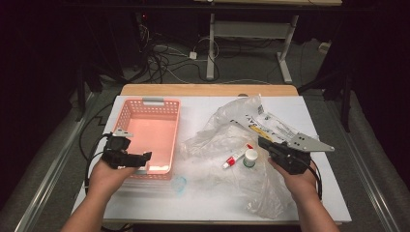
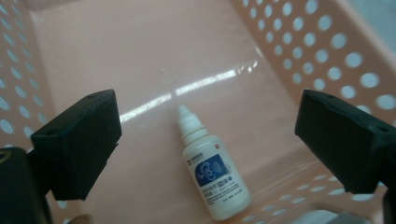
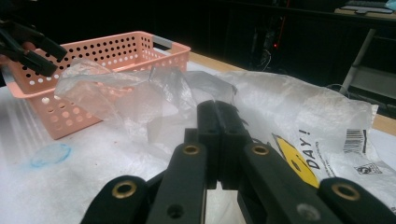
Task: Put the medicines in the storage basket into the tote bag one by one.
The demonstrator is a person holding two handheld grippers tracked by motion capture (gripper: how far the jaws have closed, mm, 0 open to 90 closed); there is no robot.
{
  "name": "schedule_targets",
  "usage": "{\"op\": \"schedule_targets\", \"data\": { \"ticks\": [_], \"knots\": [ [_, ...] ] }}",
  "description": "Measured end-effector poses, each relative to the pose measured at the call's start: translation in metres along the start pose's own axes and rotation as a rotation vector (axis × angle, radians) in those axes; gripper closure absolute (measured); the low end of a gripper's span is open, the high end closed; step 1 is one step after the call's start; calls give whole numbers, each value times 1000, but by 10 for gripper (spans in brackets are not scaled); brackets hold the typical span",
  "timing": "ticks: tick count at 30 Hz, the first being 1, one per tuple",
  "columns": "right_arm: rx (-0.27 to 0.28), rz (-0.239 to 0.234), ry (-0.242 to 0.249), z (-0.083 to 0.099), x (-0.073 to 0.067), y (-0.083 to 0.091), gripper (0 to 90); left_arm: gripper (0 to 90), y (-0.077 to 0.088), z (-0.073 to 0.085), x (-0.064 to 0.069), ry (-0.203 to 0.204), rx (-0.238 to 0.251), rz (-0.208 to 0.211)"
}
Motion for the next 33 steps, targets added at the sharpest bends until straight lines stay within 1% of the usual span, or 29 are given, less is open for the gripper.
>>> {"op": "schedule_targets", "data": {
  "ticks": [1,3,4,5,6,8,9,12,13,15,17,19,23,25,27,29,31,33],
  "knots": [
    [0,1,-1,0,0,0,900,74,-3,1,0,-7,-38,-15],
    [0,2,1,0,1,1,900,101,-9,3,-1,-10,-109,-29],
    [2,3,1,0,1,1,900,117,-12,5,-1,-10,-149,-33],
    [3,4,-4,-1,1,2,900,128,-15,6,-1,-2,-178,-34],
    [4,5,-5,-1,1,2,900,142,-16,7,-2,2,-202,-40],
    [5,6,-2,-1,2,3,900,161,-18,6,-5,26,-235,-48],
    [6,6,-3,-1,2,3,900,164,-19,6,-6,41,-252,-46],
    [7,5,-2,-1,2,3,900,202,-22,8,-8,78,-327,-28],
    [6,5,-2,-1,2,3,900,219,-23,8,-8,89,-344,-21],
    [6,4,-4,-1,2,2,900,252,-25,9,-7,100,-381,-18],
    [6,4,-4,-1,1,2,900,288,-27,10,-6,102,-417,-19],
    [4,5,-5,-1,1,2,900,313,-29,11,-6,109,-449,-15],
    [4,2,-1,0,1,2,900,343,-31,13,-8,145,-504,-20],
    [4,2,-2,0,1,2,900,379,-32,15,-9,147,-531,-24],
    [6,4,-4,0,1,2,900,410,-32,16,-8,142,-544,-32],
    [7,5,-2,-1,2,3,900,450,-33,18,-7,121,-555,-40],
    [9,6,2,-1,2,4,900,511,-34,19,-7,105,-558,-49],
    [8,7,-2,-2,2,4,900,528,-34,19,-7,93,-555,-58]
  ]
}}
Point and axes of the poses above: each handheld gripper's, and its own axes: y roughly backward along the jaws, z roughly out of its underside, x roughly to its right, the point moved 9 cm from there along -y, roughly forward along the jaws, and after that the axes turned 14 degrees about y, right-handed, at the moved point
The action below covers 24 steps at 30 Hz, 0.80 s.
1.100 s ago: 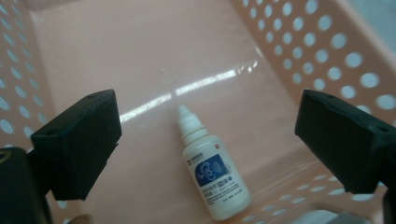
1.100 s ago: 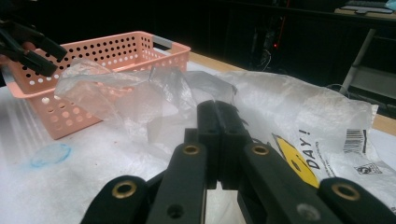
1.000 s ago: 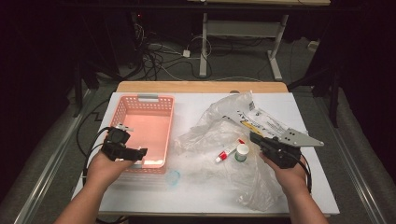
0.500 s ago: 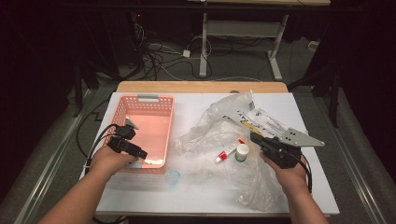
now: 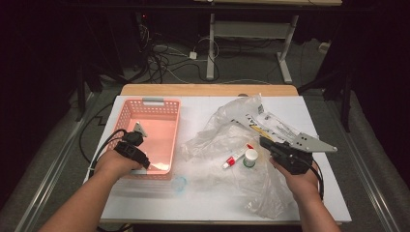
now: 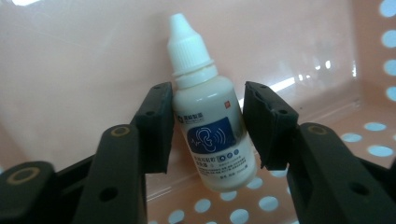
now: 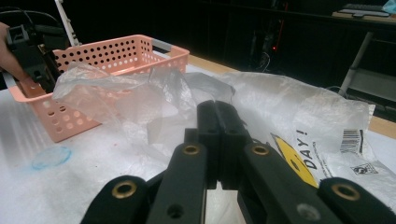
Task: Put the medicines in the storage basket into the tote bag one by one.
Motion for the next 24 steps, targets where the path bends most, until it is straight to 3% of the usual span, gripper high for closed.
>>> {"op": "schedule_targets", "data": {
  "ticks": [5,8,14,20,24],
  "knots": [
    [-1,-1,7,-1,-1,0,900,563,1,0,2,-27,24,-10],
    [0,1,4,-1,-1,0,900,576,3,0,3,-38,51,12],
    [0,0,5,0,-1,0,900,583,10,-1,5,-47,155,50],
    [-5,-5,11,0,-3,-2,900,585,16,-1,7,-66,254,56],
    [-8,-1,8,1,-2,-2,900,585,21,-1,12,-104,307,69]
  ]
}}
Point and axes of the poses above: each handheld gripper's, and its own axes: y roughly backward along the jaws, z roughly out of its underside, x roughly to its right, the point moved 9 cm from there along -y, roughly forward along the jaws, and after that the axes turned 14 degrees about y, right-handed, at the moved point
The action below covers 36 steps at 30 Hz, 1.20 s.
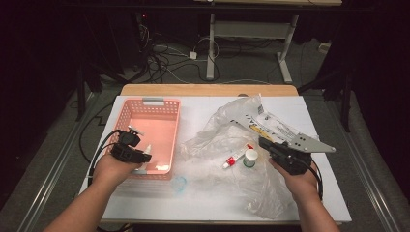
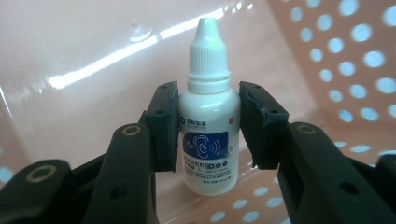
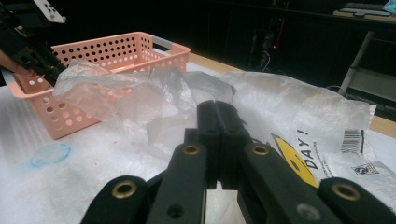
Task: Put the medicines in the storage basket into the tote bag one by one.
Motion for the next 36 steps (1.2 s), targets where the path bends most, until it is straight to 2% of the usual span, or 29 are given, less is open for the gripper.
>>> {"op": "schedule_targets", "data": {
  "ticks": [5,11,13,15,17,21,23,27,32,36],
  "knots": [
    [1,1,0,0,0,0,900,585,5,-2,10,-29,78,38],
    [4,-1,2,0,-1,-1,900,586,16,-6,18,-52,211,53],
    [3,-5,3,1,-1,-1,900,586,19,-7,21,-70,245,47],
    [2,-4,2,1,-1,-1,900,586,20,-7,25,-98,265,36],
    [2,-5,2,1,-1,-1,900,586,21,-8,29,-99,284,55],
    [3,-5,1,1,-2,-2,900,585,21,-9,36,-128,317,49],
    [-1,-4,1,1,-2,-2,900,585,19,-9,41,-124,336,71],
    [-1,-4,5,1,-3,-2,900,585,14,-6,48,-169,344,40],
    [-1,-8,9,1,-4,-2,900,585,18,-8,52,-166,408,44],
    [-2,-8,13,0,-5,-3,900,585,26,-6,59,-157,478,88]
  ]
}}
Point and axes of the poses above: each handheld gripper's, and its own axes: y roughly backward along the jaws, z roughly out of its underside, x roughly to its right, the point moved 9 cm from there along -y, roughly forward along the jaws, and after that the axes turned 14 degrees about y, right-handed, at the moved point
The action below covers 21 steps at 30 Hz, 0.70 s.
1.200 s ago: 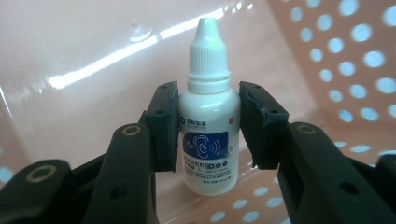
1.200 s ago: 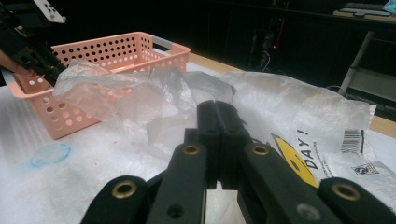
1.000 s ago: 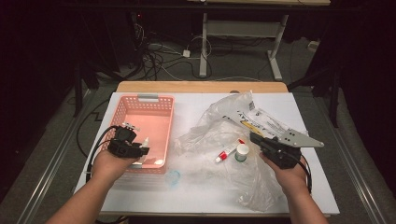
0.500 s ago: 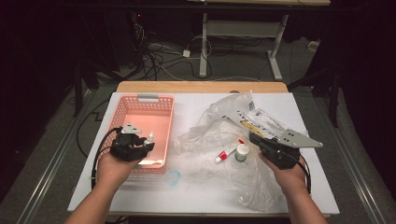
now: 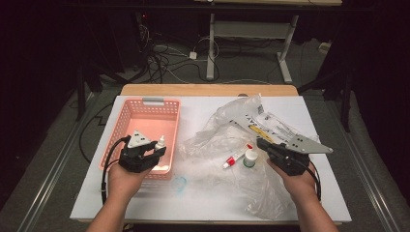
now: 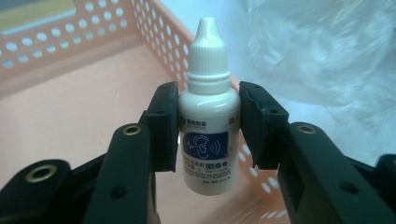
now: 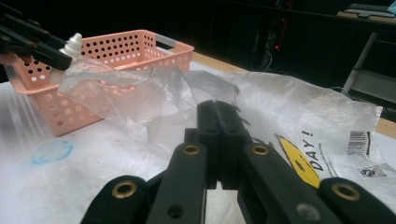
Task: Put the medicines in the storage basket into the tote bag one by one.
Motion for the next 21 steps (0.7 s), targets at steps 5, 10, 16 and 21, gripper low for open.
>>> {"op": "schedule_targets", "data": {
  "ticks": [5,10,16,21],
  "knots": [
    [-9,-6,4,2,-2,-2,900,586,10,-1,7,53,63,79],
    [-10,-7,6,2,-2,-4,900,585,19,-4,19,50,85,128],
    [-11,-4,7,2,-1,-3,900,585,20,-2,32,29,83,155],
    [-5,-1,2,2,0,-1,900,585,20,3,46,26,73,199]
  ]
}}
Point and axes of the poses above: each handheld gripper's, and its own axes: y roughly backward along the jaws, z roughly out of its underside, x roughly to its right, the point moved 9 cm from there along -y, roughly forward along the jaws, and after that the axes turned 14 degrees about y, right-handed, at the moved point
